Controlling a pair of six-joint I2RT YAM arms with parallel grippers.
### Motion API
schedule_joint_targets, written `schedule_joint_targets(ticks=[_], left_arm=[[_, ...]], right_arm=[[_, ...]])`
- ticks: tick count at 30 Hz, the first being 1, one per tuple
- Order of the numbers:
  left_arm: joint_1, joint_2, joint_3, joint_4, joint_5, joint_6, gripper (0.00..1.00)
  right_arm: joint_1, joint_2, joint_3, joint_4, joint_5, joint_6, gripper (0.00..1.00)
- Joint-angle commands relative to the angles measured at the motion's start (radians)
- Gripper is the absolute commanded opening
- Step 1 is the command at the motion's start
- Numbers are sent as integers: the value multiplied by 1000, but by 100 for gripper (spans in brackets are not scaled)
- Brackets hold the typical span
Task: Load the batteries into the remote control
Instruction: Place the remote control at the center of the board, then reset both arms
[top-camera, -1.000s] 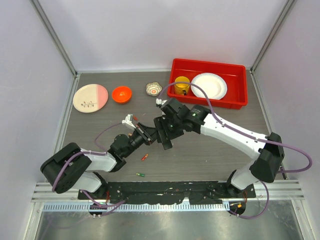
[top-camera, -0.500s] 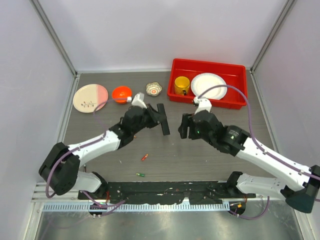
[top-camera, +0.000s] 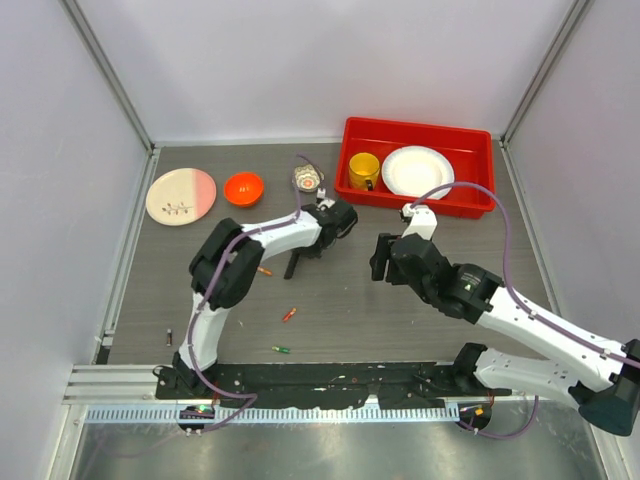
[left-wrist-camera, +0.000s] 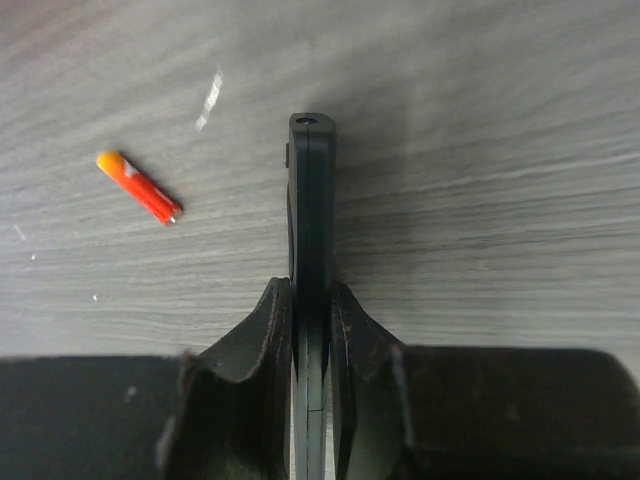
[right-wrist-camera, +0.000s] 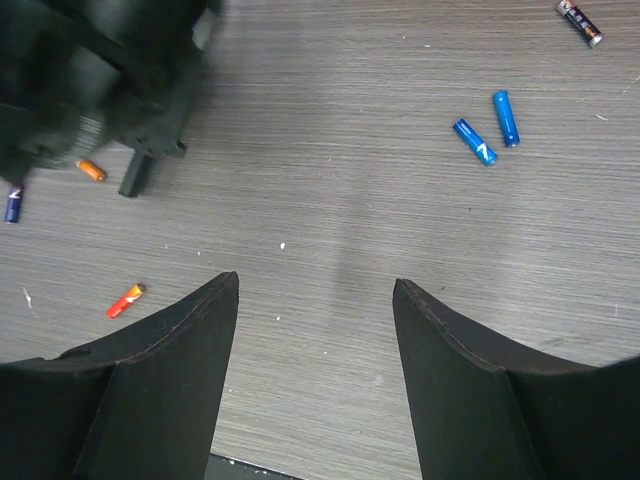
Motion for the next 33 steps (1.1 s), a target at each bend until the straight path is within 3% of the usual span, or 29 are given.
schedule_joint_targets(ticks=[1, 4, 5, 6, 7, 11, 12, 13, 18, 19, 23, 29, 33], left_arm=[[-27, 61, 86, -168, -145, 78, 0], [-44, 113, 116, -169, -116, 83, 1], [-50, 128, 120, -169, -105, 83, 6], [-62, 130, 123, -168, -88, 83, 13], [-67, 130, 122, -154, -56, 85, 28], [-104, 113, 110, -113, -1, 78, 55], [-119, 102, 109, -108, 6, 78, 79], [-125, 95, 109, -102, 12, 77, 86], [-133, -54, 41, -50, 64, 17, 93], [-129, -142, 13, -1, 70, 2, 99], [-116, -376, -146, 105, 76, -108, 100], [-52, -770, -540, 321, 137, -253, 100], [-10, -895, -624, 342, 159, -294, 100]], right_arm=[[1, -64, -22, 31, 13, 37, 68], [1, -92, -33, 27, 7, 40, 68], [1, -97, -34, 25, 2, 40, 68], [1, -101, -33, 23, -2, 40, 69], [1, -107, -33, 20, -4, 39, 69], [1, -120, -27, -1, -1, 43, 70], [1, -120, -25, -6, 4, 45, 70], [1, -123, -25, -7, 5, 46, 70], [1, -146, -30, -20, 35, 57, 70], [1, -150, -33, -20, 44, 57, 70], [1, -170, -47, -15, 68, 53, 71], [1, -213, -65, -6, 102, 50, 72], [1, -247, -102, 17, 117, 56, 71]])
